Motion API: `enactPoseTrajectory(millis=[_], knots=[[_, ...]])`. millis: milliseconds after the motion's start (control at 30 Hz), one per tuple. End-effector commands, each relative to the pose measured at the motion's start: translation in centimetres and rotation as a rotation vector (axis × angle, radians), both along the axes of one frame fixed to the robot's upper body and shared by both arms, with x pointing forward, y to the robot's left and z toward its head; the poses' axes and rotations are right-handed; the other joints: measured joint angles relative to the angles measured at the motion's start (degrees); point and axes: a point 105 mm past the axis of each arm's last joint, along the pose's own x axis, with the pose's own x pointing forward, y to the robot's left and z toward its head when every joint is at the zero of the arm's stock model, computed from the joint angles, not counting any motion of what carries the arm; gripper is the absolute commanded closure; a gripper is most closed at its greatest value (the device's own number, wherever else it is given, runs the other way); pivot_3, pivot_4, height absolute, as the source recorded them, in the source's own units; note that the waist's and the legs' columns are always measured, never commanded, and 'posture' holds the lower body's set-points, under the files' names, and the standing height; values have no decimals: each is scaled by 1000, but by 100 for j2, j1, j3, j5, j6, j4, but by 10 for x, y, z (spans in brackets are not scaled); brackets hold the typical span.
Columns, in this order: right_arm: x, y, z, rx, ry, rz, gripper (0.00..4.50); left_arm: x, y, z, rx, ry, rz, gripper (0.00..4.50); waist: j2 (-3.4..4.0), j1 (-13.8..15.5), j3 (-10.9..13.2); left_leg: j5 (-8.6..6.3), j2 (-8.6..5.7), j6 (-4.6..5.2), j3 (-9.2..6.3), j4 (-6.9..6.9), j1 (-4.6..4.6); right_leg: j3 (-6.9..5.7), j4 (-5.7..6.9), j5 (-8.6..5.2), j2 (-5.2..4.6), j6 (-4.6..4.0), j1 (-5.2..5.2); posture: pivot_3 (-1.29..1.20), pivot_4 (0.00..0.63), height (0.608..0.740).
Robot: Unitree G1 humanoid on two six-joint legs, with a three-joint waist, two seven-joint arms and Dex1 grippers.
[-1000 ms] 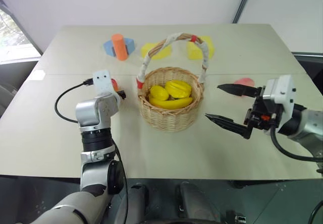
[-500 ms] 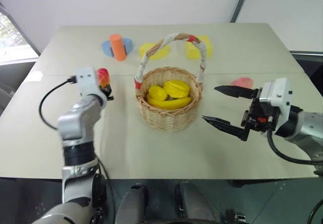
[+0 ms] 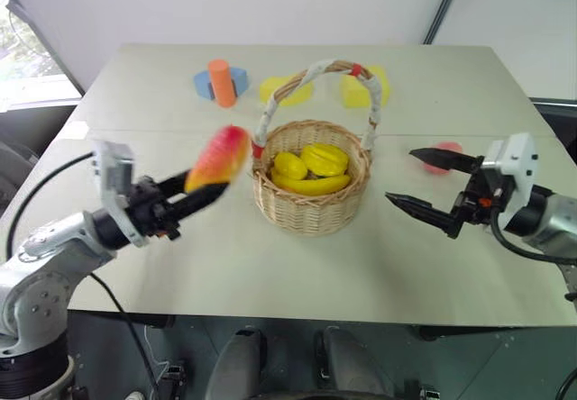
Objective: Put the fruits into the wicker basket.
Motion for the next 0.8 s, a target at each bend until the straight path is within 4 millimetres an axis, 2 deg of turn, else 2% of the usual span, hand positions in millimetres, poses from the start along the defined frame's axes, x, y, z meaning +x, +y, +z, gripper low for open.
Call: enactPoseTrajectory(millis=[33,200,433,500,533,600,633,800], knots=[[-1,0,13,-7,-70,0,0,7,-36,8,41,-47,-42,2813,0,9,0,0,0,0,0,0,0,0,0,0,1,0,0,0,150,740],[-1,0,14,0,-88,-26,0,46,-71,11,102,-117,78,2813,-2,-14,0,-1,-1,2,0,3,2,-2,0,1,7,2,6,0,150,740],[-2,-5,12,16,-91,-83,0,61,-88,2,162,-151,86,2813,-1,-54,0,-2,3,4,5,-4,5,0,1,0,13,1,1,0,150,740],[-2,-7,9,26,-83,-99,0,67,-88,2,163,-146,110,1765,-1,-37,0,-2,2,4,5,-1,4,0,1,0,12,1,1,0,150,740],[-1,-8,7,34,-75,-115,0,68,-89,4,160,-156,107,1474,-1,-34,0,-2,2,4,5,0,4,0,1,0,12,1,2,0,150,740],[2,-11,3,48,-61,-143,0,67,-90,8,160,-180,101,433,-1,-34,0,-2,2,3,5,0,4,0,1,0,12,1,2,0,150,740],[5,-14,1,59,-54,-164,0,66,-91,8,163,-185,101,51,-1,-35,0,-2,2,3,5,0,4,0,1,0,12,1,2,0,150,740],[44,-46,-20,107,-9,-430,0,50,-88,16,69,-186,6,51,0,-69,-1,1,2,-1,6,0,6,1,2,0,11,1,2,0,150,740]])
